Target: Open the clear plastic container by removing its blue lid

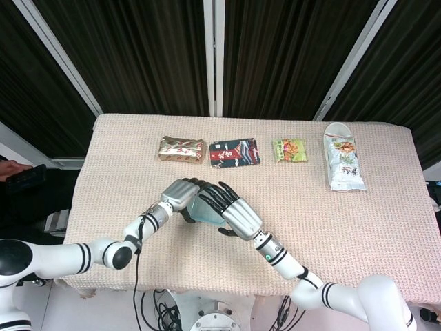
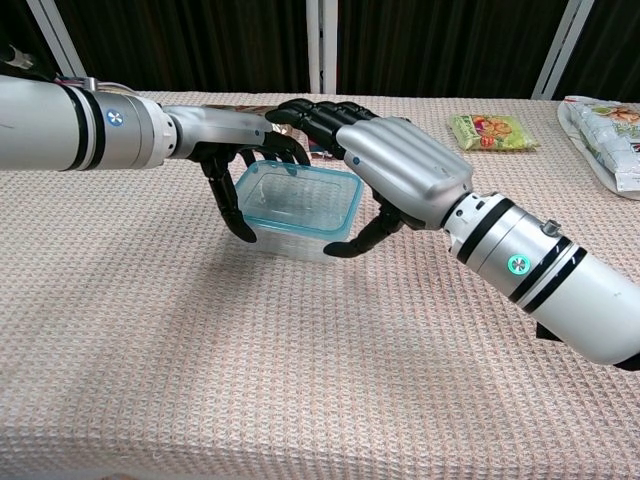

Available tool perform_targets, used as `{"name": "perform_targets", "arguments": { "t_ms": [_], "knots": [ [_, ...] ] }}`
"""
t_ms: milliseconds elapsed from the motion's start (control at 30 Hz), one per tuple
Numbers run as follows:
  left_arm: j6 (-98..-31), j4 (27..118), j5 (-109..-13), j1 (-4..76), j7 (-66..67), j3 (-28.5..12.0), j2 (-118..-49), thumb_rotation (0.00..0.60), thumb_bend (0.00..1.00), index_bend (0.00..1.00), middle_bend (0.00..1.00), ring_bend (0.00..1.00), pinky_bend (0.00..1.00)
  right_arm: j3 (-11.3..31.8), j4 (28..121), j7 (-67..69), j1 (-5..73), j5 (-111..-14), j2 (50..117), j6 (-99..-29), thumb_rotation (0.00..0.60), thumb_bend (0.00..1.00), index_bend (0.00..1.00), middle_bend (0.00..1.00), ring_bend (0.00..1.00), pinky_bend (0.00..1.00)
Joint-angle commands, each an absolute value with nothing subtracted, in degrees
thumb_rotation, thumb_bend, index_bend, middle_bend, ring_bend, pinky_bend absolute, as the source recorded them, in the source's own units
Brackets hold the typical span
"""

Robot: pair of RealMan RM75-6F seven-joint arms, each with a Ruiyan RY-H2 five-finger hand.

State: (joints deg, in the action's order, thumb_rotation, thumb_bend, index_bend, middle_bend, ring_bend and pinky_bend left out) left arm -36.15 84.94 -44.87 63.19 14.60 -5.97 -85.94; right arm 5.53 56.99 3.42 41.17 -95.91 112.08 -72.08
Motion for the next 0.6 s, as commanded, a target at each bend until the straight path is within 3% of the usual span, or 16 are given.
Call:
{"name": "perform_targets", "arguments": {
  "t_ms": [33, 600],
  "knots": [
    [-36.22, 85.07, -45.05, 63.21, 14.49, -5.89, -85.88, 0.600, 0.00, 0.19, 0.24, 0.11, 0.19, 5.63, 56.89, 3.29, 41.34, -95.77, 112.12, -72.00, 0.600, 0.00, 0.00, 0.00, 0.00, 0.00],
    [-37.16, 84.41, -46.05, 63.23, 14.76, -5.01, -86.50, 0.600, 0.00, 0.19, 0.25, 0.11, 0.19, 6.13, 57.38, 2.52, 42.13, -95.32, 111.53, -72.57, 0.600, 0.00, 0.00, 0.00, 0.00, 0.00]
  ]
}}
